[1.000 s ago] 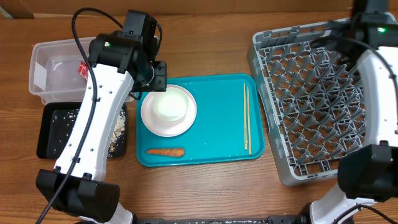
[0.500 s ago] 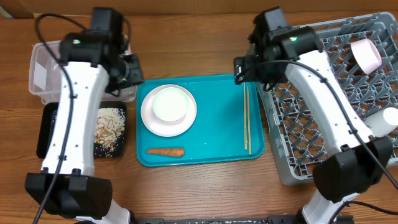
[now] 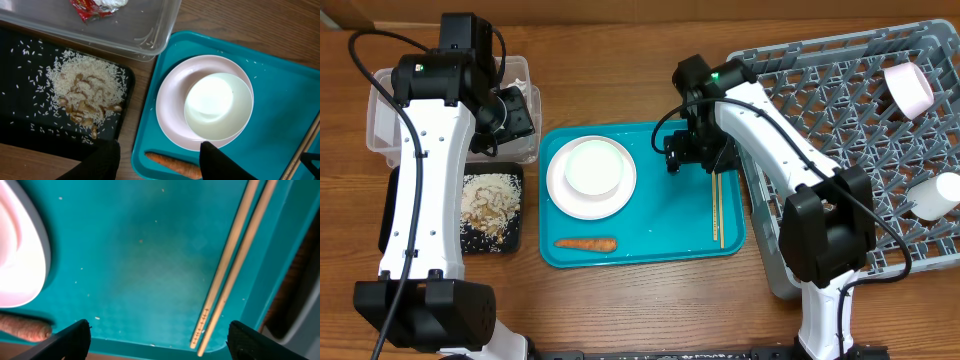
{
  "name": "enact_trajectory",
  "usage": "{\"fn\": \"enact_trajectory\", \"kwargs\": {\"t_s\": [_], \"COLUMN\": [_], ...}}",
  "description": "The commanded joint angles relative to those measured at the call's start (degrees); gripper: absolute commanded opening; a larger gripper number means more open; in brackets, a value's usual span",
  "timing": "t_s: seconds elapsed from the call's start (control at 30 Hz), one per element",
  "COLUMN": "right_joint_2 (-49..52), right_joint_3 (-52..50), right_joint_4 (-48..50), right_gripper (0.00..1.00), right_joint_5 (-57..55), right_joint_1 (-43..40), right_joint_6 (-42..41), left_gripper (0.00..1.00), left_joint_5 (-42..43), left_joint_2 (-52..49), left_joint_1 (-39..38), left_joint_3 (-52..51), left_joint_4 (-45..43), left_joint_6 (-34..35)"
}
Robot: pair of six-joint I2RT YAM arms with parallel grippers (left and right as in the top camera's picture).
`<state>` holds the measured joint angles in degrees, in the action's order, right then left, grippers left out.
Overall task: Sort waste into correct bins and load items into the dishwasher
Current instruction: 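Reach right gripper to the chopsticks and grasp one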
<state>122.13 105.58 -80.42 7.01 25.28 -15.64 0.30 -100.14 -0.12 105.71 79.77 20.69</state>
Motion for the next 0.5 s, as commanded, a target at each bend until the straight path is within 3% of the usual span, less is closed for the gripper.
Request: {"fn": "enact_trajectory", "kwargs": {"t_s": [0.0,0.47], "right_joint_2": [0.37,0.37], "right_joint_3": [-2.8,-16.13], "right_joint_4": [1.64,11.72], "right_gripper": [0.89,0.89], "right_joint_5": [0.42,0.42], "right_joint_1": [-0.31,-0.31], "right_joint_6": [-1.42,-2.43], "left_gripper": [0.54,0.54], "left_joint_5": [-0.9,-0.87], "left_joint_2": [0.11,0.11], "left_joint_1": [0.15,0.15], "left_joint_3": [0.42,0.42], "left_joint_4": [0.15,0.17], "left_joint_6": [0.15,0.07]}}
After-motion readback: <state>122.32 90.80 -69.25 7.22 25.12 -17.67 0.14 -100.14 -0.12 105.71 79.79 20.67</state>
